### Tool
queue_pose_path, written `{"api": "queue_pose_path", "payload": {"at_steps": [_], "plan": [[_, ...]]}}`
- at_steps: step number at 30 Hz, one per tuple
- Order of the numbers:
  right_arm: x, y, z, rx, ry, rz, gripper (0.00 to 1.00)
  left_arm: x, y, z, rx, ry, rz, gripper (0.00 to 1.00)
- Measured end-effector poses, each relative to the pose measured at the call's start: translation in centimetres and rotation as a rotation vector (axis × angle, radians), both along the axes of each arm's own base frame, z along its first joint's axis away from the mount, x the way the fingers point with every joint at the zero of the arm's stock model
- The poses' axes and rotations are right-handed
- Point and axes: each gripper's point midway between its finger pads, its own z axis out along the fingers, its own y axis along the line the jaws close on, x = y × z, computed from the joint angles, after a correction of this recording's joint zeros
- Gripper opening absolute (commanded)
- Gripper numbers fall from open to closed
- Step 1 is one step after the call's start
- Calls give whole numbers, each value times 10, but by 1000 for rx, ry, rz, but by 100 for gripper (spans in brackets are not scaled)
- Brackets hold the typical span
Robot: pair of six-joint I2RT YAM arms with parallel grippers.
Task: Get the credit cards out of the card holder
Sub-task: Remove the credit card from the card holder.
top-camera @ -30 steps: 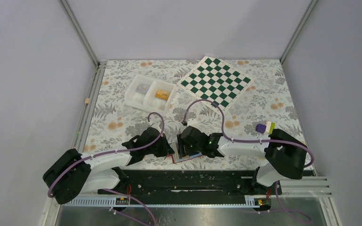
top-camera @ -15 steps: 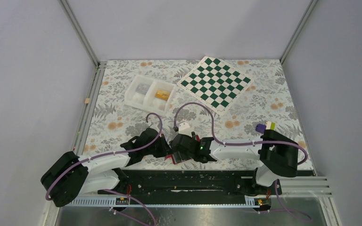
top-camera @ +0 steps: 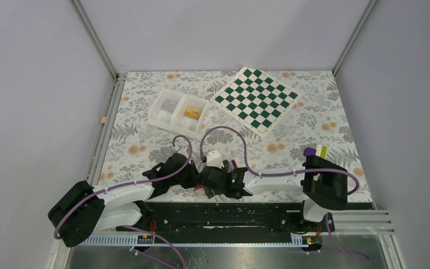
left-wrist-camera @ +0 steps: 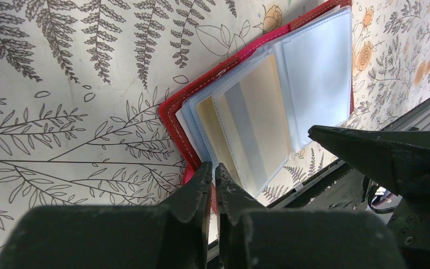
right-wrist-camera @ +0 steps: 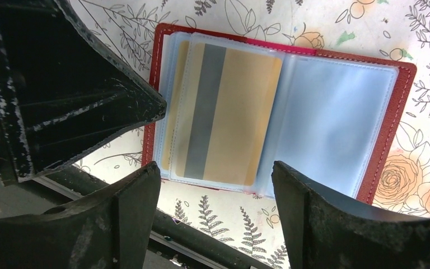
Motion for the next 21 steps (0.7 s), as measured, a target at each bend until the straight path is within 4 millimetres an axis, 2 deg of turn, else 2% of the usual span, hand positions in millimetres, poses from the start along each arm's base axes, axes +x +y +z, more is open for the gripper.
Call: {"api": "queue_pose_path", "payload": {"at_steps": [21], "plan": [[0,2,-9,-87,-30,5,79,0,1,0,2,1,3,6]]}}
